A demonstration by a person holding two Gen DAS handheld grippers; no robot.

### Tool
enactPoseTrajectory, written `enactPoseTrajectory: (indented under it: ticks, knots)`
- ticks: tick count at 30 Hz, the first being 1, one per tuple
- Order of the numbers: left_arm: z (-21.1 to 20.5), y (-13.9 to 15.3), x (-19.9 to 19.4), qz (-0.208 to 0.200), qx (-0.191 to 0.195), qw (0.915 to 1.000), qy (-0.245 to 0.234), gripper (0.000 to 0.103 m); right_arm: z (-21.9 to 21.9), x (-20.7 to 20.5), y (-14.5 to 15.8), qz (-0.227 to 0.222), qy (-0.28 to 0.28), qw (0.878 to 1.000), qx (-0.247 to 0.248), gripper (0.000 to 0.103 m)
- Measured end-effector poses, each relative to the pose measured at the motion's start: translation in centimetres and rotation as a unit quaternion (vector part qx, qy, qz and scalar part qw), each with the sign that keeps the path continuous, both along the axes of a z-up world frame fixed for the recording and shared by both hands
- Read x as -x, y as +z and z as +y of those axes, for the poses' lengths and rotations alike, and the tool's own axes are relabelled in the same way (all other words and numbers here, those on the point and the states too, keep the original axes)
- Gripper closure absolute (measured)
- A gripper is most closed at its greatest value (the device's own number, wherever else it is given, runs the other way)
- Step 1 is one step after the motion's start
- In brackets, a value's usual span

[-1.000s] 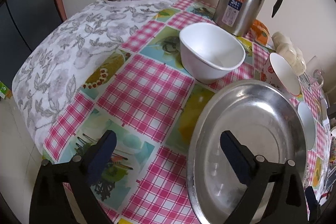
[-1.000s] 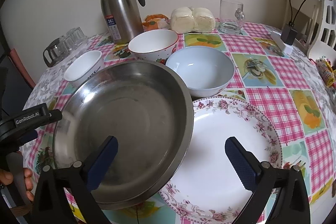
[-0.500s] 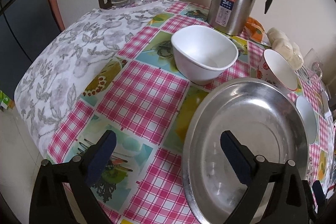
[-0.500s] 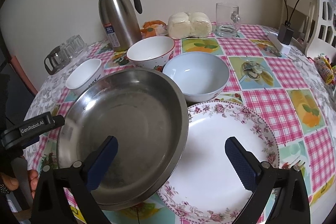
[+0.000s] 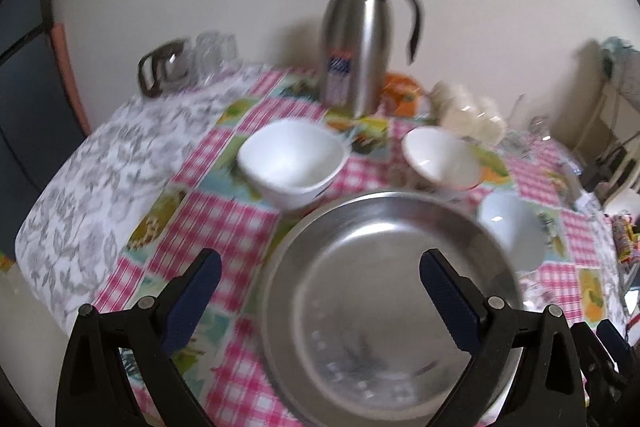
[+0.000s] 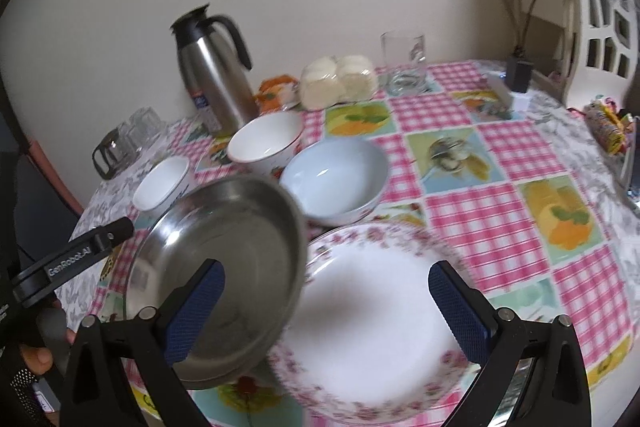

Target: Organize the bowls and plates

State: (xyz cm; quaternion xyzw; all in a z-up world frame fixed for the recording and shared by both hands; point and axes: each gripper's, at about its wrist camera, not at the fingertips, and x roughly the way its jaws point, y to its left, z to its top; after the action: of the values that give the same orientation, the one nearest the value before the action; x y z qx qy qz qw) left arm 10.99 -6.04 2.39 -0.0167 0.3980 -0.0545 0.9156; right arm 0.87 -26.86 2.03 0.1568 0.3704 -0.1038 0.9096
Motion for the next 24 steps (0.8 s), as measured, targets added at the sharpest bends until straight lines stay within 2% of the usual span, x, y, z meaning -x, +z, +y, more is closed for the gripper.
enactPoseTrajectory:
  ticks: [4,10,13,17,24]
  knots:
    - [-2.1,1.4,1.3,-0.03,0.013,0.9988,-0.037,0.004,-2.3,1.3,0.8,-0.008,-0.023,1.0,0.005,0.0]
    - [-5.8,2.3,3.6,-0.054,0.016,0.9953,-0.079,0.004,-5.6,3.7,2.0,-0.021,-0.061,0.998,0.025,0.0]
    - [-7.5,2.0,4.3,-0.036,0.034,0.993,-0.107,0.004,-7.0,4.7,2.2,-0.016,-0.078,0.996,0.038,0.0]
    - [-9.4,1.4,5.0,-0.015,0.045,0.9899,-0.134,0.004,-8.8,5.8,1.9,-0.011,-0.088,0.996,0.031,0.0]
    - [-12.5,1.0,7.7,-0.007,0.068,0.9829,-0.171,0.003,-10.7,6.8,0.7,0.013,-0.102,0.994,0.025,0.0]
